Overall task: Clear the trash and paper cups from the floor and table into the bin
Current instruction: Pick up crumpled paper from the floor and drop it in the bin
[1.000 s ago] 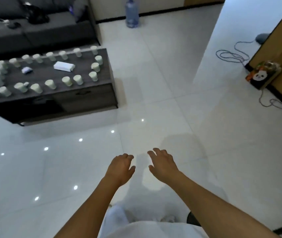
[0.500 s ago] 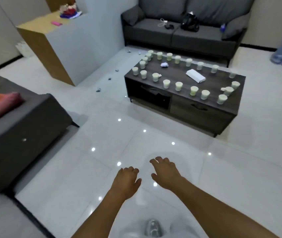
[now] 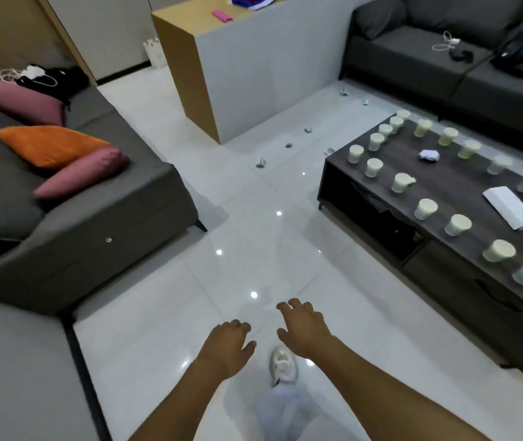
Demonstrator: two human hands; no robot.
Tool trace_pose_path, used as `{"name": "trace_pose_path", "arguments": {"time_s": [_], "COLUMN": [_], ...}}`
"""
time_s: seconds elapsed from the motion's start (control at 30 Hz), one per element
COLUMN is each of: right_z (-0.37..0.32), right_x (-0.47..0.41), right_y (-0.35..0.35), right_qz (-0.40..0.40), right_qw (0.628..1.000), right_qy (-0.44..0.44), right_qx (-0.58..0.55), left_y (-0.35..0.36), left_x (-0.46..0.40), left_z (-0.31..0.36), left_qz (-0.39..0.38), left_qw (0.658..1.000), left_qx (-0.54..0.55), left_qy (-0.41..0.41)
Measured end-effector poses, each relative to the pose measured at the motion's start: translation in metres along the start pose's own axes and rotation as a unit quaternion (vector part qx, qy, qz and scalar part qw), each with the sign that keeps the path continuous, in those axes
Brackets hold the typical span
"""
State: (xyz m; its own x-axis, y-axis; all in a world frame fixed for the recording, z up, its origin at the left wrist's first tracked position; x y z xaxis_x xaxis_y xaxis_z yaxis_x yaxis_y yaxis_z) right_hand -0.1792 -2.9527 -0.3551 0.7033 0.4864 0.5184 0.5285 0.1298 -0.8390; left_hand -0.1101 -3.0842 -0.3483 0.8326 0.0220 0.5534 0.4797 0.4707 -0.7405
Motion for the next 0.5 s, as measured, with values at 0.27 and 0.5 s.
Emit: {"name": "trace_pose_path", "arguments": {"time_s": [0.27, 0.5], "right_z": [0.024, 0.059], "right_x": [-0.16, -0.288], "right_y": [-0.13, -0.197], "right_qz": [0.02, 0.004], "right_qw": [0.999, 1.0], "right_qy": [-0.022, 0.009], "right_qx": [-0.013, -0.026], "left_y": [-0.147, -0.223], "left_x": [-0.141, -0.279], "left_z": [-0.008, -0.022], "left_qz": [0.049, 0.015], "left_qw": [0.996, 0.995], "left_qx": [0.06, 0.086], "left_qy": [-0.044, -0.04]}}
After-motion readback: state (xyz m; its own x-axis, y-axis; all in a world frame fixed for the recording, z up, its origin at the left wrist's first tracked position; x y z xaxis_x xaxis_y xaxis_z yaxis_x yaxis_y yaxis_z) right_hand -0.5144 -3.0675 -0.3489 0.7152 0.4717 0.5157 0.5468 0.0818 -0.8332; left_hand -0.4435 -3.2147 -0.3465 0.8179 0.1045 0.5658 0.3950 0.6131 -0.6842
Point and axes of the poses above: each hand's wrist, its own x-axis away from the middle knuckle, its own y-axis out of the palm, z = x × y, the point moved 7 cm from there along -x, towards the middle knuckle, and after that the axes turned 11 degrees about x, right-handed, at the moved point
